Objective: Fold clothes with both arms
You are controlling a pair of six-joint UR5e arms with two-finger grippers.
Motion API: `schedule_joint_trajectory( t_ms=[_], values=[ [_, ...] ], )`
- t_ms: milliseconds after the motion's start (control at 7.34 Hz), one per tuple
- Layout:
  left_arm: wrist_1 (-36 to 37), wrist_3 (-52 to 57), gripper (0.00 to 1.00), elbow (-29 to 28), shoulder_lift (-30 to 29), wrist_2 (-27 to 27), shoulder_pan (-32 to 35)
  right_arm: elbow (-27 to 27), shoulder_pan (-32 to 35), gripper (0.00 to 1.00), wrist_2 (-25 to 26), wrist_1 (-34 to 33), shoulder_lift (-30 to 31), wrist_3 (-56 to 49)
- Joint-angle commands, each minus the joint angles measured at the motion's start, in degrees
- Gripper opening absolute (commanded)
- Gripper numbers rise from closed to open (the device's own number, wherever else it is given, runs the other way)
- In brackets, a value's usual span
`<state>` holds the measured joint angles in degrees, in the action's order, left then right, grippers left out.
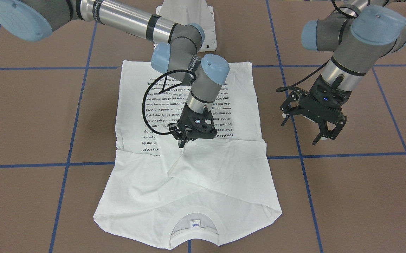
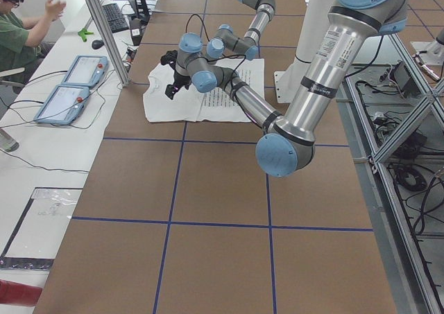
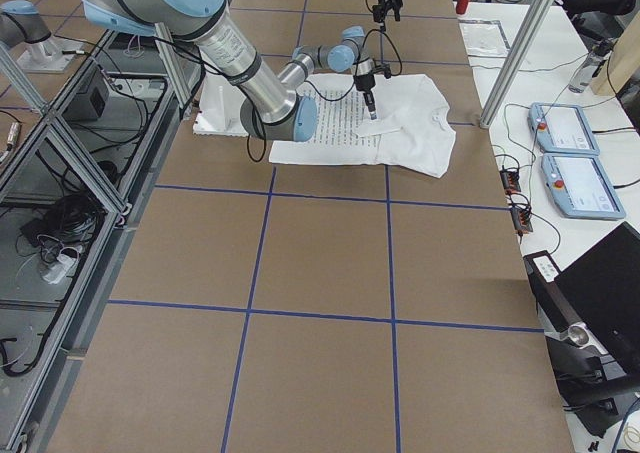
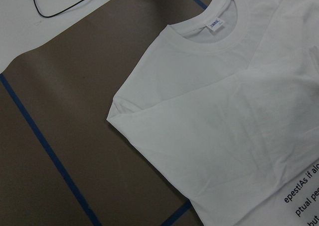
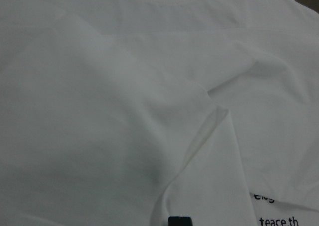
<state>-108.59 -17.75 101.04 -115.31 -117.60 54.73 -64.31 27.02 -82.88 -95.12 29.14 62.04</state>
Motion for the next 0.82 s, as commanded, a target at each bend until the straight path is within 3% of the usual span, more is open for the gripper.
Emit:
schedule_joint_trajectory(
  t_ms=[0, 273, 409, 545, 681],
  values=[
    [-0.04, 0.0, 1.0, 0.03, -0.09, 0.0, -0.07, -3.69, 0.92, 0.0, 0.0, -2.51, 1.95, 0.01],
    [-0.04, 0.0, 1.0, 0.12, -0.09, 0.0, -0.07, -11.25, 1.98, 0.0, -0.35, -2.96, 8.1, -0.08],
    [-0.04, -0.18, 1.0, 0.12, -0.09, 0.0, -0.07, -11.54, 1.98, 0.0, -0.52, -2.27, 7.6, 0.88],
    [-0.04, -0.27, 1.0, 0.64, 0.0, 0.0, -0.07, -11.37, 1.98, 0.27, -0.61, -1.74, 6.2, 2.02],
    [0.05, -0.27, 1.0, 0.91, 0.0, 0.0, -0.07, -9.72, 1.72, 0.46, -0.61, -1.82, 4.45, 6.12]
  ],
)
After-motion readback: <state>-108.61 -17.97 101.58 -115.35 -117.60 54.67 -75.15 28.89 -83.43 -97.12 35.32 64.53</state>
